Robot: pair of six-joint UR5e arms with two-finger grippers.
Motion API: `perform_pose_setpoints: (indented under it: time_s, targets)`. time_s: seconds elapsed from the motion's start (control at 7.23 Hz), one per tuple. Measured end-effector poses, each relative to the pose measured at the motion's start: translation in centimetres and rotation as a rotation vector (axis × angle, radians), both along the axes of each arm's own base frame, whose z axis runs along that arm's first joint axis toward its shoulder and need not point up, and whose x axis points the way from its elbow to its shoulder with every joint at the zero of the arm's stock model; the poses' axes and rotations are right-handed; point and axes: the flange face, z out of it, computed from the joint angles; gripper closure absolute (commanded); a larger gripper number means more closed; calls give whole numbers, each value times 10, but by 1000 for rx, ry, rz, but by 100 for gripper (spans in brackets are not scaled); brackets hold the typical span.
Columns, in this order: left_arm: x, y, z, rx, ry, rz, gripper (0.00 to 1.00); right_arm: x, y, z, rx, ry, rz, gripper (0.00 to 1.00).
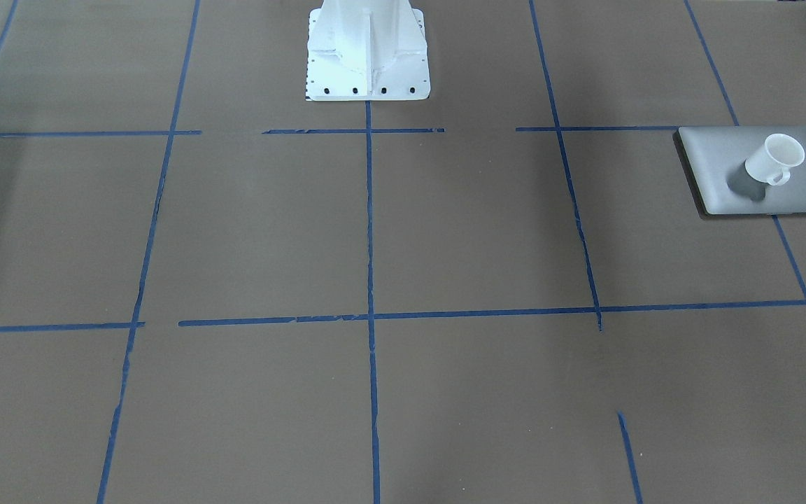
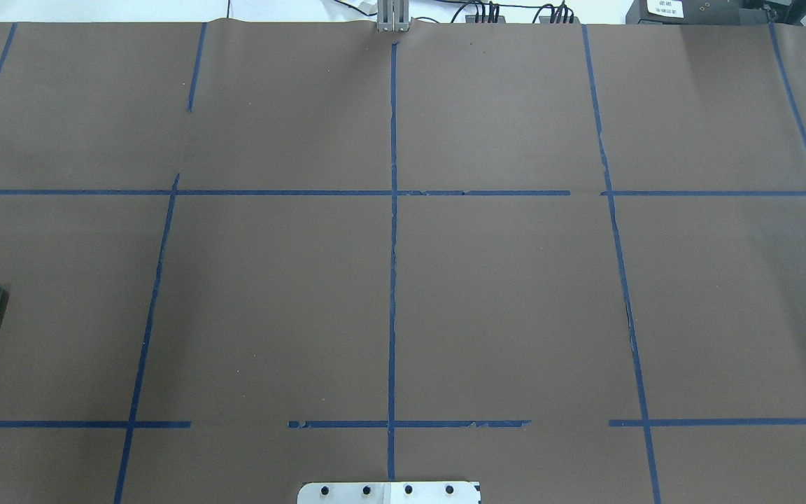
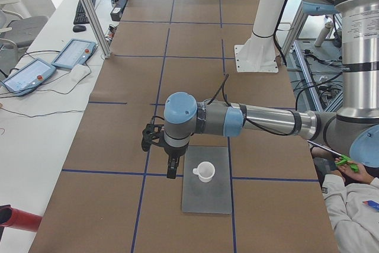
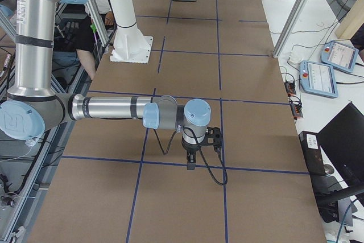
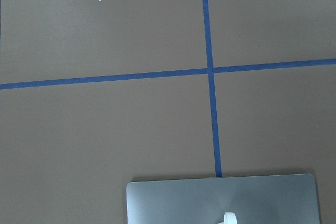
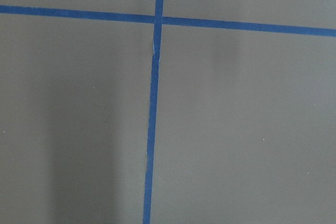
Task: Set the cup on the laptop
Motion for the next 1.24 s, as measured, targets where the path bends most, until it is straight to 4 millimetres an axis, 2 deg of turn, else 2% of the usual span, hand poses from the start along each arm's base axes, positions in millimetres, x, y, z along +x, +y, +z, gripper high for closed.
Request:
perform_pose_setpoints:
  time_s: [1.24]
  targets:
    - [2, -1, 6, -9, 6, 8, 0, 0, 0, 0, 0, 0, 0, 0]
